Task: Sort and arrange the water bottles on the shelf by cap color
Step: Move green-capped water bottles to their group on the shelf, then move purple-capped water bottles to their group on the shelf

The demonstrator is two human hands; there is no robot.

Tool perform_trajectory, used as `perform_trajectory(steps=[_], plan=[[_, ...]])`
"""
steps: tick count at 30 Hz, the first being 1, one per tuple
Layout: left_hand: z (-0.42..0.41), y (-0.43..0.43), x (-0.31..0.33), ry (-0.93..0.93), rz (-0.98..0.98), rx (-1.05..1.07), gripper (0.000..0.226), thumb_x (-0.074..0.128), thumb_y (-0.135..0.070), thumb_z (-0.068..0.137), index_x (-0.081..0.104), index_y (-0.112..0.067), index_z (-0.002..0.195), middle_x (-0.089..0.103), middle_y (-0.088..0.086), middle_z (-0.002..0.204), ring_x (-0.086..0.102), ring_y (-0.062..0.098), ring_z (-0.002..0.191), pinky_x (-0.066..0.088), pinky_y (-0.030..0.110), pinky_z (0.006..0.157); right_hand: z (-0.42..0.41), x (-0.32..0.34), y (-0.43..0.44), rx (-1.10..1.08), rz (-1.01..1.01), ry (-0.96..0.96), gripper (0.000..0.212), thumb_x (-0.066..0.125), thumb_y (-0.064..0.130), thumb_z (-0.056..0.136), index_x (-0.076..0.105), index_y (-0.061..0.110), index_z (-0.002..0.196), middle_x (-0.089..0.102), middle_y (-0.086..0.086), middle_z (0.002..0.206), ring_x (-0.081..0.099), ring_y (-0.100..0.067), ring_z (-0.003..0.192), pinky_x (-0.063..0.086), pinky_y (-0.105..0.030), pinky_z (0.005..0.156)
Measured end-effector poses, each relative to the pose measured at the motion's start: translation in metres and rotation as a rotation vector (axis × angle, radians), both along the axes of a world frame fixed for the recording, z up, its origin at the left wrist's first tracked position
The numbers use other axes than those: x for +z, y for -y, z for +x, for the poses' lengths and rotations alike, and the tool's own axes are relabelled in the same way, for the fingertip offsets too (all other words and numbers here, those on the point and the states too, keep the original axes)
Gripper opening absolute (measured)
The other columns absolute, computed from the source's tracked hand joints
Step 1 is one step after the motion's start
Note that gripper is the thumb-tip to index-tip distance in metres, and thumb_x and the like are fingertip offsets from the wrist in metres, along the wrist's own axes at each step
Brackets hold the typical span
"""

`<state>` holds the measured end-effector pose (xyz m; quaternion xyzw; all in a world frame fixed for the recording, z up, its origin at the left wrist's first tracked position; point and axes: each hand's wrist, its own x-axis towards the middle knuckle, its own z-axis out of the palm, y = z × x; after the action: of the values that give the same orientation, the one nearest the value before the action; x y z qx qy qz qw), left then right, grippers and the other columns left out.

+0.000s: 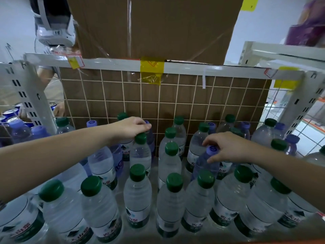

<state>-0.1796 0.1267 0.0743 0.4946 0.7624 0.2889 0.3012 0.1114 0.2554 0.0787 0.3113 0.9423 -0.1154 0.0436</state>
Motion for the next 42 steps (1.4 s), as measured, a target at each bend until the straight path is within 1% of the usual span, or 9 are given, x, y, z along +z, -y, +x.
perform_trajectory(steps=[6, 13, 16, 19, 24, 29, 32, 35, 42], plan=[[-0.006, -0.03, -0.012, -0.17, 0.208, 0.151, 0.04, 0.056, -0.037, 0.097, 0.049, -0.015, 0.13, 0.056, 0.004, 0.122, 0.053, 0.012, 0.095, 0.04, 0.021, 0.065, 0.002, -0.005, -0.007, -0.088, -0.051, 0.044, 0.035, 0.075, 0.04, 0.081, 0.065, 0.017, 0.106, 0.065, 0.0, 0.096, 0.062, -0.013, 0.085, 0.051, -0.032, 0.079], [-0.011, -0.051, -0.022, -0.104, -0.041, 0.158, 0.079, 0.063, -0.042, 0.092, 0.024, -0.005, 0.149, 0.043, 0.017, 0.145, 0.05, 0.024, 0.112, 0.042, 0.03, 0.08, 0.005, 0.003, -0.008, -0.019, -0.009, -0.082, 0.031, 0.079, 0.042, 0.077, 0.071, 0.023, 0.1, 0.067, 0.007, 0.086, 0.062, -0.004, 0.077, 0.048, -0.02, 0.068], [-0.013, -0.054, -0.03, -0.275, -0.138, 0.122, 0.058, 0.065, -0.038, 0.092, 0.047, 0.0, 0.132, 0.06, 0.013, 0.118, 0.053, 0.021, 0.094, 0.04, 0.027, 0.069, 0.011, 0.021, -0.012, -0.071, -0.043, -0.224, 0.034, 0.082, 0.043, 0.072, 0.072, 0.024, 0.098, 0.071, 0.006, 0.085, 0.066, -0.005, 0.078, 0.053, -0.021, 0.067], [-0.016, -0.057, -0.032, -0.46, -0.141, 0.096, 0.045, 0.061, -0.038, 0.094, 0.055, -0.001, 0.118, 0.053, 0.007, 0.098, 0.049, 0.02, 0.089, 0.037, 0.029, 0.074, 0.017, 0.04, -0.011, -0.1, -0.249, -0.453, 0.031, 0.084, 0.038, 0.067, 0.074, 0.022, 0.091, 0.074, 0.009, 0.078, 0.069, -0.002, 0.071, 0.051, -0.011, 0.06], [-0.019, -0.048, -0.032, -0.391, 0.067, 0.104, 0.026, 0.07, -0.032, 0.088, 0.055, -0.013, 0.096, 0.06, 0.008, 0.095, 0.055, 0.021, 0.084, 0.036, 0.029, 0.065, 0.015, 0.061, -0.006, -0.096, -0.355, -0.74, 0.039, 0.08, 0.04, 0.056, 0.075, 0.019, 0.089, 0.076, -0.002, 0.077, 0.071, -0.013, 0.066, 0.054, -0.017, 0.059], [-0.014, -0.036, 0.013, -0.407, 0.321, 0.106, 0.022, 0.067, -0.035, 0.09, 0.058, -0.019, 0.103, 0.058, -0.002, 0.085, 0.051, 0.008, 0.07, 0.034, 0.023, 0.057, 0.007, 0.083, -0.011, -0.124, -0.311, -0.968, 0.033, 0.079, 0.045, 0.053, 0.076, 0.026, 0.08, 0.076, 0.002, 0.084, 0.073, -0.013, 0.076, 0.058, -0.026, 0.07], [-0.004, -0.033, 0.05, -0.299, 0.515, 0.115, 0.022, 0.066, -0.032, 0.092, 0.061, -0.017, 0.107, 0.063, -0.001, 0.092, 0.057, 0.008, 0.079, 0.042, 0.023, 0.065, 0.001, 0.102, -0.014, -0.142, -0.322, -1.148, 0.032, 0.085, 0.04, 0.063, 0.077, 0.019, 0.086, 0.075, -0.002, 0.085, 0.071, -0.013, 0.075, 0.055, -0.022, 0.065], [0.013, -0.03, 0.087, 0.035, 0.737, 0.121, 0.01, 0.064, -0.023, 0.094, 0.063, -0.017, 0.102, 0.066, 0.005, 0.095, 0.062, 0.019, 0.087, 0.05, 0.037, 0.083, -0.007, 0.124, -0.011, -0.146, -0.347, -1.318, 0.022, 0.081, 0.032, 0.072, 0.076, 0.015, 0.085, 0.075, -0.002, 0.084, 0.07, -0.013, 0.075, 0.053, -0.023, 0.064], [0.068, -0.01, 0.149, 0.43, 1.04, 0.101, 0.013, 0.059, -0.03, 0.097, 0.057, -0.024, 0.085, 0.067, 0.001, 0.082, 0.063, 0.017, 0.074, 0.054, 0.035, 0.072, -0.012, 0.162, 0.022, 0.043, -0.404, -1.485, 0.012, 0.06, 0.024, 0.096, 0.067, 0.02, 0.087, 0.07, -0.004, 0.09, 0.068, -0.017, 0.078, 0.058, -0.036, 0.069]])
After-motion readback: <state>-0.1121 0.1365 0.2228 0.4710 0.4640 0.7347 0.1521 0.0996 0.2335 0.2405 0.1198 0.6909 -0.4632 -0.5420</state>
